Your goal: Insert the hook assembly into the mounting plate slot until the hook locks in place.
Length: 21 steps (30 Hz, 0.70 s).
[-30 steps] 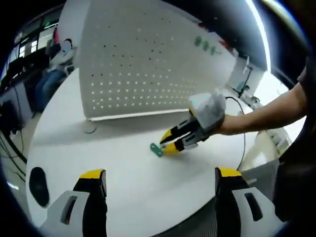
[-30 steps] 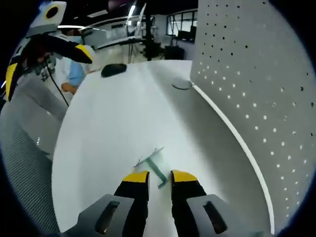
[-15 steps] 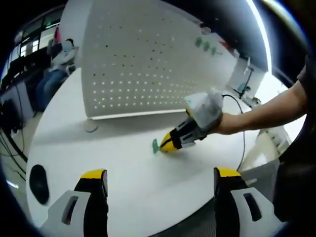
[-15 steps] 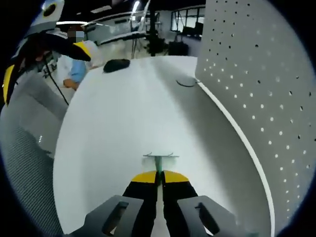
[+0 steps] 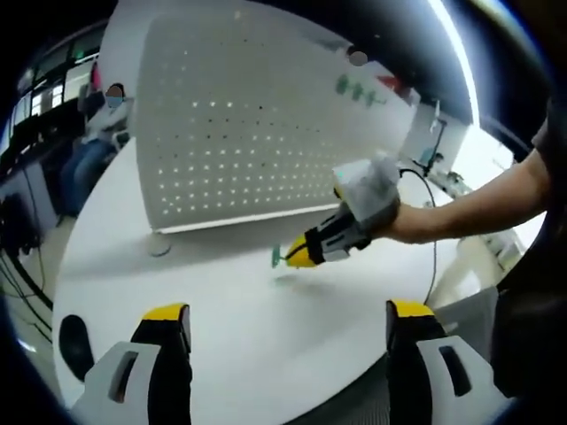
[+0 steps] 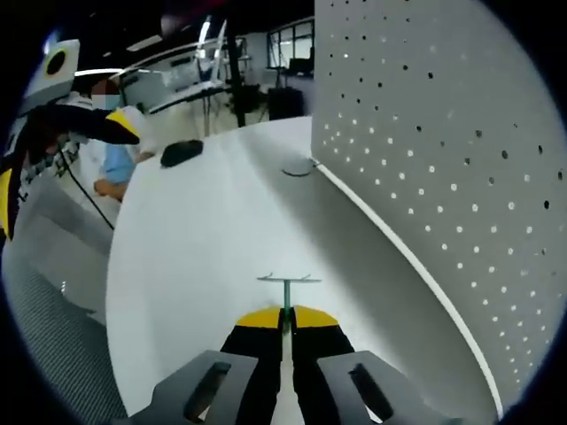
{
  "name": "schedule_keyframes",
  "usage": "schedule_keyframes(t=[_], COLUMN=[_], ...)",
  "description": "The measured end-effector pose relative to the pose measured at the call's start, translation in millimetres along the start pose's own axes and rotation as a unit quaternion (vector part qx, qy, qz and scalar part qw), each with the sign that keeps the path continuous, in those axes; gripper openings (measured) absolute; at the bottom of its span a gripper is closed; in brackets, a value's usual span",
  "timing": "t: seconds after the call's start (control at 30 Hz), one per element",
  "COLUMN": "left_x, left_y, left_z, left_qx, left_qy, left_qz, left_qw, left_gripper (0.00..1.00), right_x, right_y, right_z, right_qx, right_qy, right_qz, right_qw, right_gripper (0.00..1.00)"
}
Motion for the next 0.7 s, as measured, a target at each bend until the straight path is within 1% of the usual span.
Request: schedule_keyframes(t=[0.1,0.2,0.23,0.27,0.33,0.37,0.43,0.47,0.5,0.57,0.7], left_x=[2,4,5,6,7,7,9,9,10,11,10], left_y=[-2.4,-3.1,-3.4,-3.4,-3.2,-3.2,-3.6,-4.0,-4.7,-6.5,-11.2], left_z=[-3.5,-7.2,-9.0,-10.1,-12.3,-13.4,-15.1,-15.7,-16.3,-17.7,-20.0], left_qx=[-0.008,-0.012,-0.014,-0.014,-0.017,-0.019,-0.022,-0.024,-0.025,-0.031,-0.039], left_qy=[-0.003,-0.009,-0.011,-0.013,-0.018,-0.019,-0.022,-0.023,-0.024,-0.026,-0.027], left_qz=[0.000,-0.001,-0.003,-0.003,-0.004,-0.005,-0.007,-0.007,-0.007,-0.007,-0.003], left_qw=[1.0000,0.9999,0.9998,0.9998,0.9997,0.9996,0.9995,0.9994,0.9994,0.9991,0.9989], left_gripper=[0.93,0.93,0.93,0.92,0.92,0.92,0.91,0.91,0.91,0.91,0.91], right_x=[8,17,22,26,36,43,54,57,63,74,91], right_y=[-3,-7,-9,-10,-12,-14,-16,-16,-17,-18,-21], right_z=[-1.2,-2.6,-3.9,-4.7,-7.4,-9.2,-9.6,-9.8,-10.9,-10.5,-10.4], right_qx=[-0.006,-0.023,-0.033,-0.037,-0.042,-0.047,-0.055,-0.059,-0.070,-0.090,-0.107], right_qy=[-0.007,-0.016,-0.024,-0.028,-0.045,-0.059,-0.066,-0.069,-0.082,-0.095,-0.109], right_qz=[0.007,0.011,0.013,0.014,0.021,0.022,0.030,0.029,0.027,0.023,0.026], right_qw=[0.9999,0.9995,0.9991,0.9988,0.9979,0.9969,0.9958,0.9955,0.9938,0.9912,0.9880], right_gripper=[0.00,0.00,0.00,0.00,0.00,0.00,0.00,0.00,0.00,0.00,0.00])
Point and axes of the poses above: the point that each gripper's makers call its tool centre point, and the gripper's own axes: x roughly backward along the fingers, y roughly to its left, z roughly out of its underside, the point moved 10 cm from there along x, roughly backward along the fingers, and after that the axes turned 14 degrees about y, right-handed, at the moved point
